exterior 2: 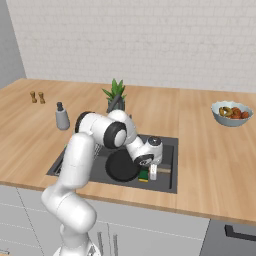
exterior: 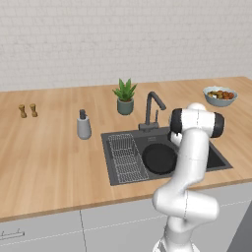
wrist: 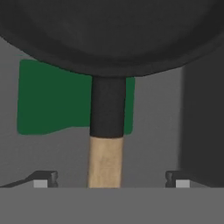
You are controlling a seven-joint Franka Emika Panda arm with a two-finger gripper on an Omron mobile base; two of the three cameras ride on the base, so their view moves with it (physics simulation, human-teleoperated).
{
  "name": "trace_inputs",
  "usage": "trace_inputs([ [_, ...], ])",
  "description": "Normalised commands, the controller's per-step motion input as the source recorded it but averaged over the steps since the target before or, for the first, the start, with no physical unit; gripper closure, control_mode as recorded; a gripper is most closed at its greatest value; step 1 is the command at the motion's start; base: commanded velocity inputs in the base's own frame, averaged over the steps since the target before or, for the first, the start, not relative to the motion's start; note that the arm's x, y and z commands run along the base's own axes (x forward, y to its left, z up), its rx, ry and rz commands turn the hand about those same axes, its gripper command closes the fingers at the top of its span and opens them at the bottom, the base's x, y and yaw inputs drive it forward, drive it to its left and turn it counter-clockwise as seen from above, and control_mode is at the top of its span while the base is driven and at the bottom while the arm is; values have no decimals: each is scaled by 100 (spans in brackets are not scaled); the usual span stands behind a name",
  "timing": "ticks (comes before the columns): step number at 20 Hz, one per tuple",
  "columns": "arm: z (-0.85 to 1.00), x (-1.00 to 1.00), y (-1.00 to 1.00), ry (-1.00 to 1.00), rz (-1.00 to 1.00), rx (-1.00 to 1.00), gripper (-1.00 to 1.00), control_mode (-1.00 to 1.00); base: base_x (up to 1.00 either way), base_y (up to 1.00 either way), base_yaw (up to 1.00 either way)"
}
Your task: Pick the pan and sponge and place them into the sink. Then turn on the water.
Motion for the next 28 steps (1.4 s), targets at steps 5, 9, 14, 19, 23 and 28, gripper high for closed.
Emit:
trace_inputs([
  [5, 99, -37, -4, -2, -3, 1, -100, -100, 0, 0, 0],
  [9, 100, -44, -2, -3, -2, 1, -100, -100, 0, 0, 0],
  [14, 100, -19, 0, -6, -2, 2, -100, -100, 0, 0, 0],
  [19, 100, 9, 0, -2, -4, 6, -100, -100, 0, 0, 0],
  [23, 96, 22, -5, 5, -7, 12, -100, -100, 0, 0, 0],
  [28, 20, 6, -11, 15, -7, 13, -100, -100, 0, 0, 0],
])
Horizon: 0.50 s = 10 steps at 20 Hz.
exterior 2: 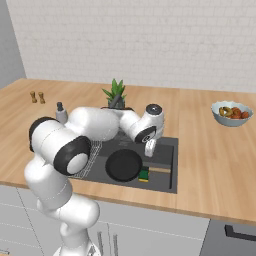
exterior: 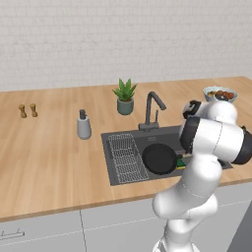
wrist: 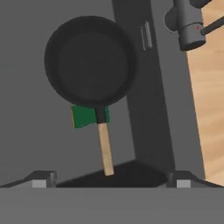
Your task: Pick the pan and sponge and place them into the sink. Then turn on the water.
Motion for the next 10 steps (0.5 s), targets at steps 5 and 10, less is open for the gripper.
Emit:
trace_inputs([
  [5, 0, 14, 18, -3, -14, 3, -100, -100, 0, 0, 0],
  [10, 0, 20, 36, -4, -49, 3, -100, -100, 0, 0, 0],
])
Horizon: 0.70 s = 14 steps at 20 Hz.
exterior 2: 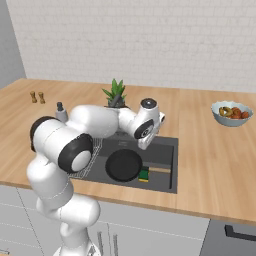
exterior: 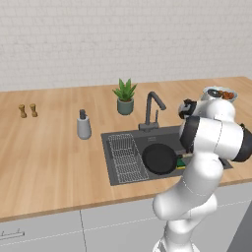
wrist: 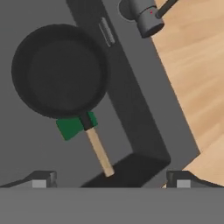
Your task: Pick the pan and sponge and place them into the sink. Then turn on the water.
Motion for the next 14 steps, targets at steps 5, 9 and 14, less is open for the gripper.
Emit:
trace_inputs([
  [5, 0, 20, 16, 0, -65, 16, -100, -100, 0, 0, 0],
  [9, 1, 11, 0, 4, -66, 31, -100, -100, 0, 0, 0],
  [14, 0, 17, 0, 1, -59, 39, -100, -100, 0, 0, 0],
])
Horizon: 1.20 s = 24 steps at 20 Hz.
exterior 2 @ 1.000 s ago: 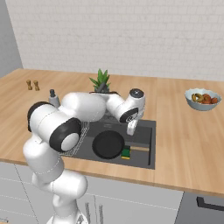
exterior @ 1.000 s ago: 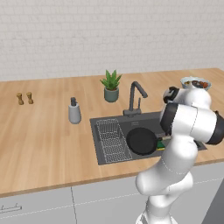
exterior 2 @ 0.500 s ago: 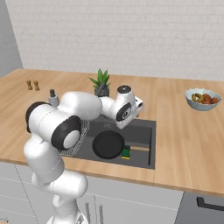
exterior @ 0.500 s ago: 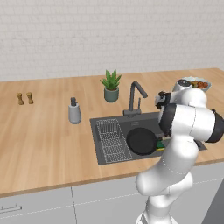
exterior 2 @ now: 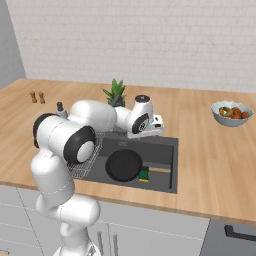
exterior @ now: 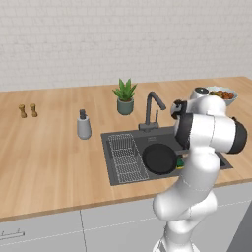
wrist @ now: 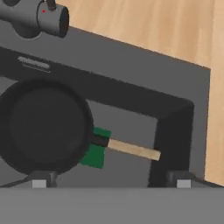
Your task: Pick the pan and sponge and place them into the sink. Then turn on the water.
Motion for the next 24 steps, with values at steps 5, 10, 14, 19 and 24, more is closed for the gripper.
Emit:
trace_inputs([
  [5, 0, 0, 0, 0, -53, 27, -100, -100, 0, 0, 0],
  [10, 0, 0, -8, 1, -11, 3, -100, -100, 0, 0, 0],
  [14, -3, 0, 0, -6, -1, 11, -100, -100, 0, 0, 0],
  [19, -9, 0, 0, -20, -1, 16, -100, -100, 0, 0, 0],
  [24, 0, 5, 6, -19, 0, 26, -100, -100, 0, 0, 0],
])
